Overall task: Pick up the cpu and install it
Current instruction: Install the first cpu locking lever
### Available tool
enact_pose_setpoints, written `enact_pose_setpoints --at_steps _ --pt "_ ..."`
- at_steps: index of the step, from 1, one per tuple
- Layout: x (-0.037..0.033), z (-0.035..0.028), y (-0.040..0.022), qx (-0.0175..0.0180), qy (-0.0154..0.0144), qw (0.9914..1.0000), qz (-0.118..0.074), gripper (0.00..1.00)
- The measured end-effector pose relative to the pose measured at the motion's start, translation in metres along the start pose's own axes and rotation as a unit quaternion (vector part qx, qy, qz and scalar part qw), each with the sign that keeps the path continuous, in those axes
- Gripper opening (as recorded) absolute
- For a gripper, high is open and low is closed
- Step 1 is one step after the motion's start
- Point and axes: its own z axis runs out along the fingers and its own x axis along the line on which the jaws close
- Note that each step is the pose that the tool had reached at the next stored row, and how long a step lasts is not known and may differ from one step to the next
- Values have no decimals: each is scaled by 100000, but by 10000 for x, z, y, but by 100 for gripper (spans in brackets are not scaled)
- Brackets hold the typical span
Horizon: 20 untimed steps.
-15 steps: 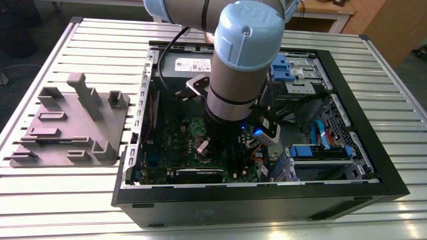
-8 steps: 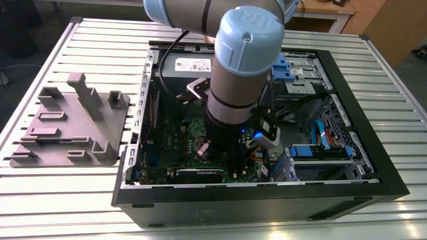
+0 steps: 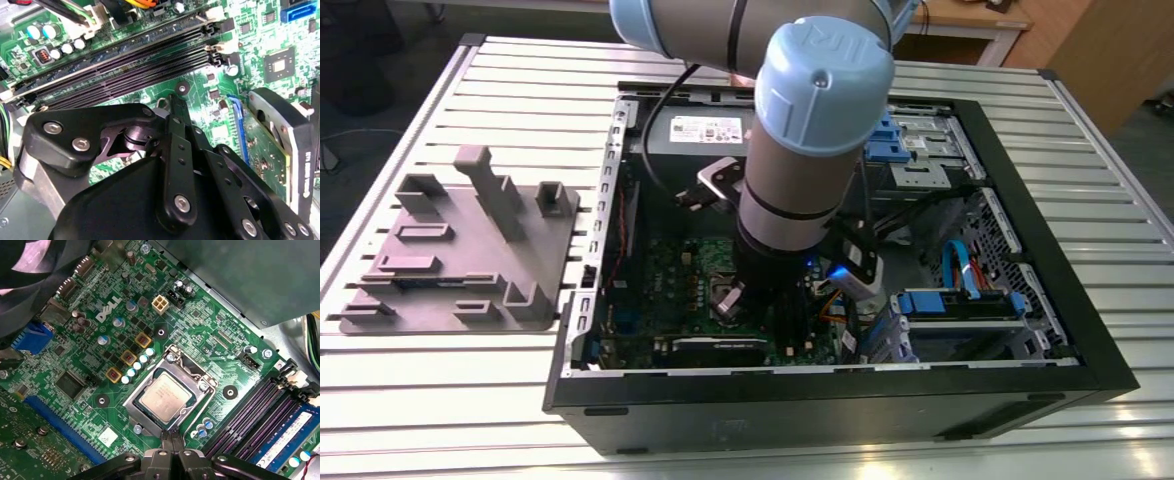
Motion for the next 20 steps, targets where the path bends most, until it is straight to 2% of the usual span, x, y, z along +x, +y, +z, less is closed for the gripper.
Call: enact_pose_setpoints --at_steps 14,17,20 --pt "-26 9 -22 -158 -147 100000 -9 10" --pt "-29 -32 -19 -214 -250 99999 -14 10" --pt "-24 -86 -20 -174 -163 100000 -9 10"
